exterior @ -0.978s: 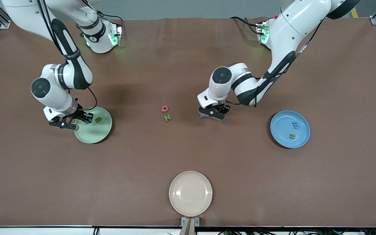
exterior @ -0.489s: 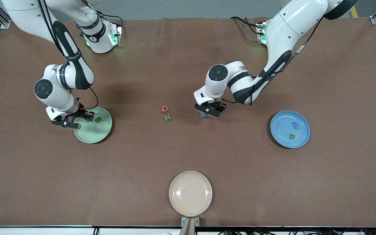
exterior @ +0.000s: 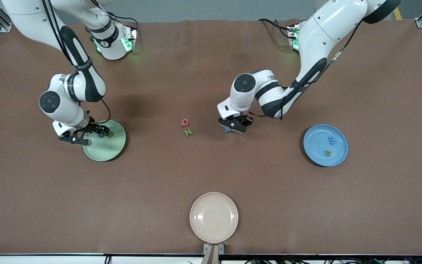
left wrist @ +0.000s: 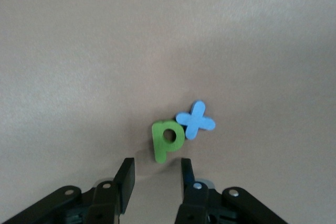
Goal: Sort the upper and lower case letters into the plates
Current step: 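Release the blue C on the green plate while the left gripper reaches p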
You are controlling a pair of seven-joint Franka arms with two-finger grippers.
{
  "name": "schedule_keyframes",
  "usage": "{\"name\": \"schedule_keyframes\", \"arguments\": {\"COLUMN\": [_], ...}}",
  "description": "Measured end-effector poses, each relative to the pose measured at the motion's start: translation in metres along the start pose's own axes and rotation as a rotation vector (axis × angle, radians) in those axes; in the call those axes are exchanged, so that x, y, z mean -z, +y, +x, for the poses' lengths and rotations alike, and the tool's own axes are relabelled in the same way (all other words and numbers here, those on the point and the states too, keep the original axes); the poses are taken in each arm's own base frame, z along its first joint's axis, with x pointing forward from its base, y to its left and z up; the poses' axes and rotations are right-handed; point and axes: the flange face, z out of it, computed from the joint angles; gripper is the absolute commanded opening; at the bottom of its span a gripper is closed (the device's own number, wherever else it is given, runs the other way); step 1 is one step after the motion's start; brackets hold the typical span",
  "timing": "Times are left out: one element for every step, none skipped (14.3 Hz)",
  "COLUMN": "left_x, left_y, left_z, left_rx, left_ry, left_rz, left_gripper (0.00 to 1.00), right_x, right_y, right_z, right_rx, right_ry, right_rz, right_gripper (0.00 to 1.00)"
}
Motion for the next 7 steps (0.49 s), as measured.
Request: {"name": "schedule_keyframes", "arguments": {"left_x": [0.001, 0.0, -0.002, -0.004, -0.006, -0.008, -0.01], "left_y": [0.0, 0.001, 0.003, 0.005, 0.006, 0.007, 0.007], "left_z": [0.002, 0.003, 0.003, 0.002, 0.001, 0.0, 0.0], "left_rx": [0.001, 0.0, -0.002, -0.005, -0.007, -0.008, -0.01], "left_ry": [0.004, 0.004, 0.001, -0.003, -0.007, -0.01, -0.011], "left_rz": [-0.002, -0.004, -0.007, -0.008, -0.01, -0.01, -0.009], "left_gripper": [0.43, 0.43, 0.43, 0.42, 0.42, 0.42, 0.42], "right_x": [0.005, 0.013, 0.023, 0.03, 0.037, 0.042, 0.047], "right_y": [-0.008, -0.021, -0.041, -0.064, -0.091, -0.118, -0.145], "right_z": [0.001, 0.001, 0.0, -0.005, -0.013, -0.021, -0.03], "right_rx": [-0.018, -0.042, -0.069, -0.089, -0.089, -0.069, -0.035], "right_ry": [-0.01, -0.014, -0.01, -0.004, 0.007, 0.018, 0.029], "right_rz": [0.0, 0.001, 0.003, 0.006, 0.009, 0.013, 0.017], "right_gripper": [1.0, 1.0, 1.0, 1.0, 1.0, 1.0, 1.0]}}
